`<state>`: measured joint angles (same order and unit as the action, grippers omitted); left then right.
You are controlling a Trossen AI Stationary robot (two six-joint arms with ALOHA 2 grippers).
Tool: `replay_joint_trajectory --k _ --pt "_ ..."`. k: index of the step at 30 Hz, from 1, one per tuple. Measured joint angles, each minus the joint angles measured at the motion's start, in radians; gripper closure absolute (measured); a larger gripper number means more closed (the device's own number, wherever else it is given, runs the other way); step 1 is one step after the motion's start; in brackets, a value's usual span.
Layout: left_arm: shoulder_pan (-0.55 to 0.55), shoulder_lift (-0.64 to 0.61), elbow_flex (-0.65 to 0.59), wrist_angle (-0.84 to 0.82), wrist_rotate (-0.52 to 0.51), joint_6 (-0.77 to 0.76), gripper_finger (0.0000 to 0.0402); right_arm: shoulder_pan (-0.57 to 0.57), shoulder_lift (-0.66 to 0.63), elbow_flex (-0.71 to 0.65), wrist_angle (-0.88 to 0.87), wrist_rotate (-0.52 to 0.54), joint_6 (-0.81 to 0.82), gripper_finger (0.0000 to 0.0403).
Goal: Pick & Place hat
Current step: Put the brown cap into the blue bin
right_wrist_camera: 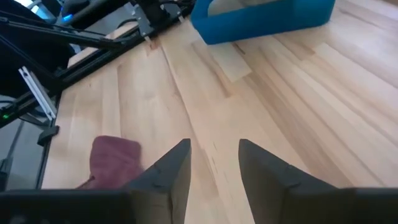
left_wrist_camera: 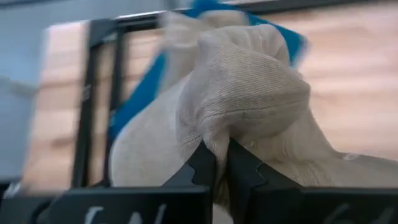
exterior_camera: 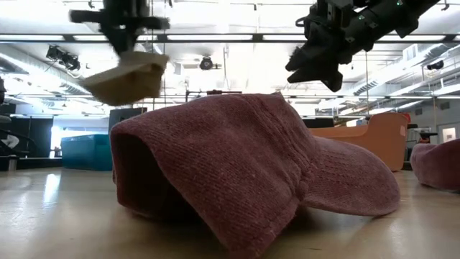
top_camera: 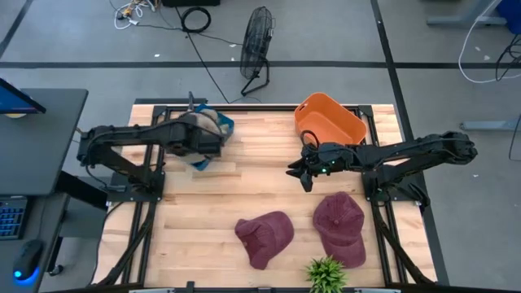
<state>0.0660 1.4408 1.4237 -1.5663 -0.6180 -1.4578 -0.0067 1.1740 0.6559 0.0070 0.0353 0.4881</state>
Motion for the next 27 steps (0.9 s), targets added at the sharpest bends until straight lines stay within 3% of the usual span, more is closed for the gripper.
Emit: replay_joint_trajectory --k 11,18,22,27 --pt "0.234 0.011 -0.272 0.261 0.09 -0.08 0.0379 0.0 0.0 0.0 -0.018 0.001 0.0 0.0264" --pt "0.293 0.011 -0.418 0.524 0.099 -0.103 0.0379 0.0 0.0 0.0 -0.025 0.001 0.001 0.0264" --pt "0.318 0.011 -0.446 0.608 0.077 -0.102 0.0379 0.0 0.0 0.0 -0.025 0.001 0.001 0.0264" --pt "0.319 0.012 -0.405 0.599 0.023 -0.102 0.0378 0.0 0.0 -0.001 -0.029 0.0 0.001 0.0264"
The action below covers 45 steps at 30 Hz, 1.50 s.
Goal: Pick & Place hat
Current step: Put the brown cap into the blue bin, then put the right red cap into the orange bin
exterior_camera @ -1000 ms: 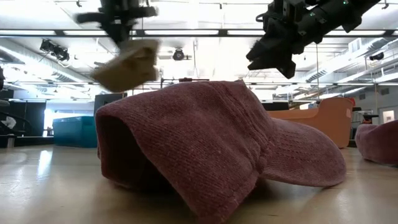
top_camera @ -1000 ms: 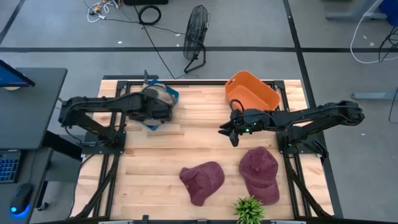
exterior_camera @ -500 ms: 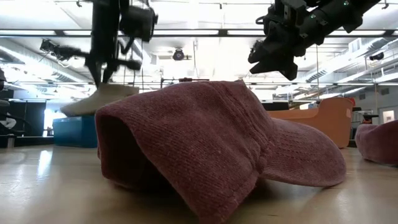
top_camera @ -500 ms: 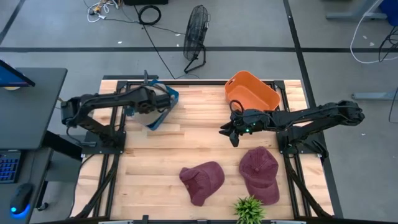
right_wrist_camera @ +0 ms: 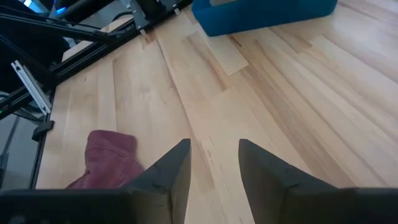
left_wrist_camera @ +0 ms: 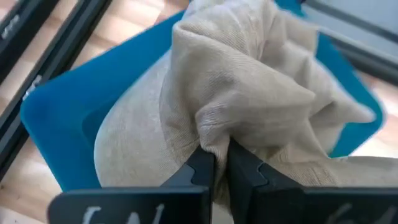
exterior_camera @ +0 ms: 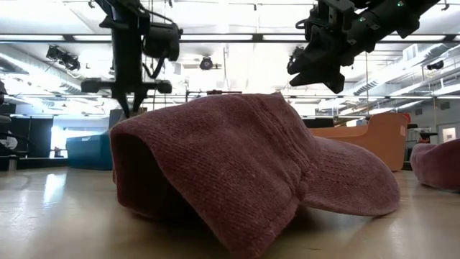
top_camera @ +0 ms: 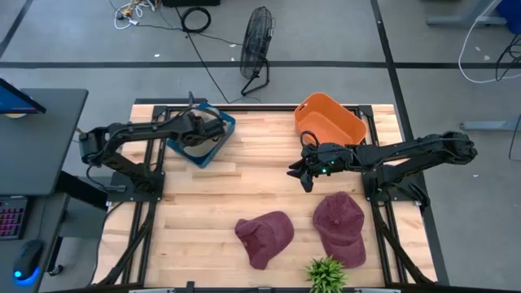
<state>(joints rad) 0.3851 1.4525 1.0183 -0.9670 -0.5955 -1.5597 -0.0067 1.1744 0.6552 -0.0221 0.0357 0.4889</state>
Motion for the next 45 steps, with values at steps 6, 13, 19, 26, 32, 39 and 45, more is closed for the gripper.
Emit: replay_joint_trajectory --k 6,13,19,26,32,39,45 --pt "0.027 0.0 0.026 -0.026 0.008 0.051 0.0378 0.0 0.0 0.0 -0.001 0.0 0.0 0.0264" --pt "0.033 0.021 -0.023 -0.028 0.047 0.046 0.0357 0.0 0.0 0.0 -0.003 0.0 0.0 0.0264" --pt "0.033 0.023 -0.071 -0.03 0.132 0.045 0.0295 0.0 0.001 0.0 -0.003 0.0 0.0 0.0264" --pt "0.014 0.011 0.007 -0.115 0.195 0.156 0.0234 0.0 0.001 0.0 -0.003 0.0 0.0 0.0264" --pt "-0.008 0.011 0.194 -0.315 0.17 0.24 0.0215 0.0 0.001 0.0 -0.002 -0.002 0.0 0.0264" --pt "-0.104 0.01 0.358 -0.257 0.138 0.43 0.0219 0.0 0.001 0.0 -0.002 -0.042 -0.002 0.0264" --pt "-0.229 0.01 0.397 -0.095 0.14 0.608 0.022 0.002 -0.008 0.0 -0.003 -0.125 0.0 0.0264"
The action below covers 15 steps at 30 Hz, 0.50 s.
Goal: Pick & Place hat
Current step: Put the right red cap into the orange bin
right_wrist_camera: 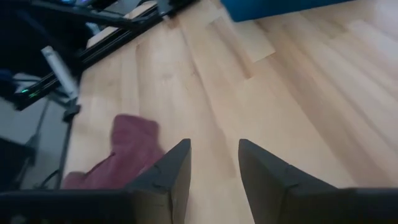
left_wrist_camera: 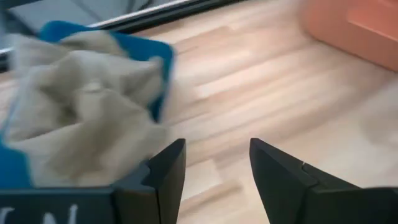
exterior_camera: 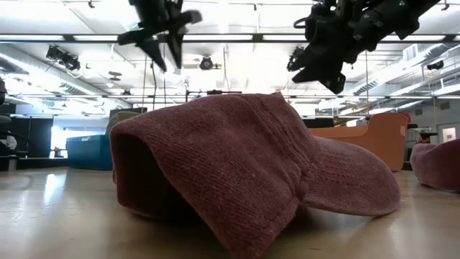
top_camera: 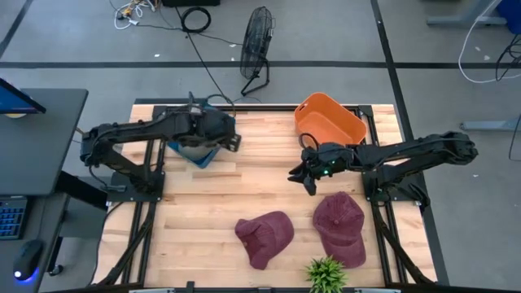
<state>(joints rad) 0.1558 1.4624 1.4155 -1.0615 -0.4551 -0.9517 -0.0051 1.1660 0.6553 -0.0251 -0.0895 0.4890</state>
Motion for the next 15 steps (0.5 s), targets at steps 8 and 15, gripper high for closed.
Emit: replay_joint_trajectory --k 8,15 --pt "-0.163 0.021 0.0 0.181 0.049 0.102 0.022 0.037 -0.025 0.198 -0.196 -0.081 -0.144 0.0264" --pt "-0.257 0.096 -0.001 0.278 0.087 0.13 0.022 0.089 -0.02 0.463 -0.652 -0.041 -0.262 0.0264"
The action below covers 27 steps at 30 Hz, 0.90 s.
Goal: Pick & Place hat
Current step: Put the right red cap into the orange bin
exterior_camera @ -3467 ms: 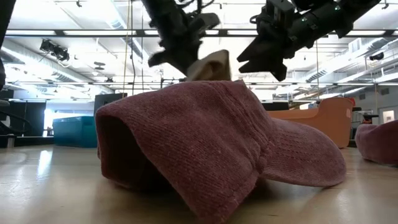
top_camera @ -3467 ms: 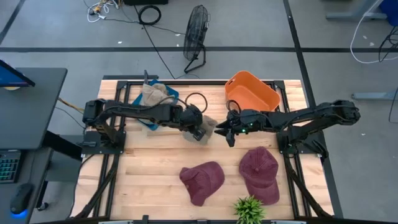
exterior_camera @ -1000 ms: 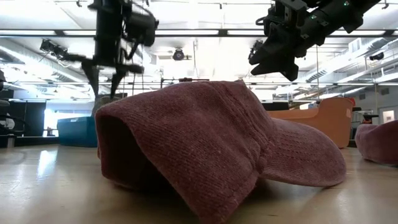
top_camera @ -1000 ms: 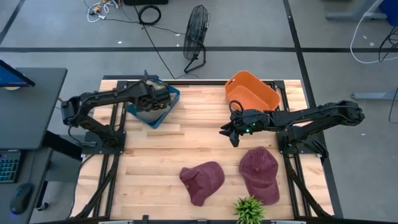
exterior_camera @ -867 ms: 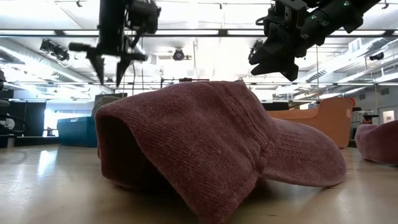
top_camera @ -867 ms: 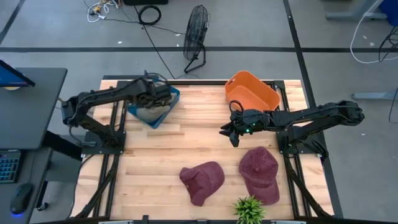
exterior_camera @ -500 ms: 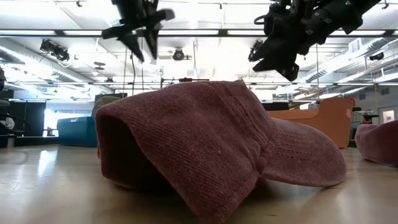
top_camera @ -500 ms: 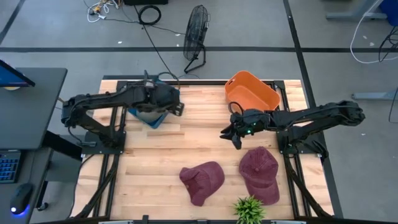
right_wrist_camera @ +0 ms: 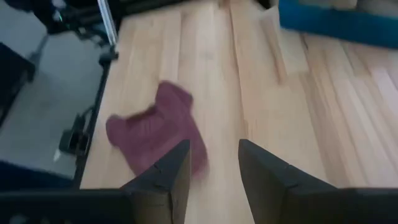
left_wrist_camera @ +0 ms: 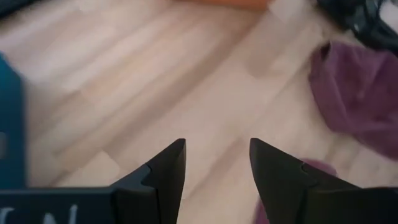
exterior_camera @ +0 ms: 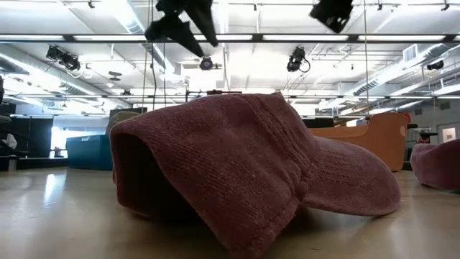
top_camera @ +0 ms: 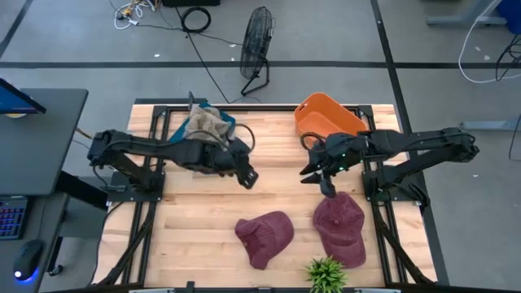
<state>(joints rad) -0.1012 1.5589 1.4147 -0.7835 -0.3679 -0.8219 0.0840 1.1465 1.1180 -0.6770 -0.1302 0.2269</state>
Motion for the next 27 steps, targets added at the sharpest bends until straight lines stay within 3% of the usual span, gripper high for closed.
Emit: replay_joint_trajectory --k 4,11,16,23,27 --pt "-0.027 0.075 -0.001 0.059 0.045 0.01 0.022 0.029 0.0 0.06 -0.229 -0.026 0.028 0.0264" --pt "-0.06 0.172 -0.001 0.289 0.121 0.085 0.022 0.149 0.001 0.007 -0.427 -0.16 0.167 0.0264" --pt "-0.057 0.197 -0.001 0.32 0.118 0.086 0.022 0.239 0.001 -0.103 -0.428 -0.128 0.278 0.0264" --pt "-0.054 0.204 -0.001 0.316 0.118 0.101 0.022 0.289 0.011 -0.323 -0.35 0.025 0.36 0.0264" --pt "-0.053 0.204 -0.001 0.315 0.124 0.101 0.022 0.293 0.011 -0.383 -0.335 -0.04 0.394 0.0264"
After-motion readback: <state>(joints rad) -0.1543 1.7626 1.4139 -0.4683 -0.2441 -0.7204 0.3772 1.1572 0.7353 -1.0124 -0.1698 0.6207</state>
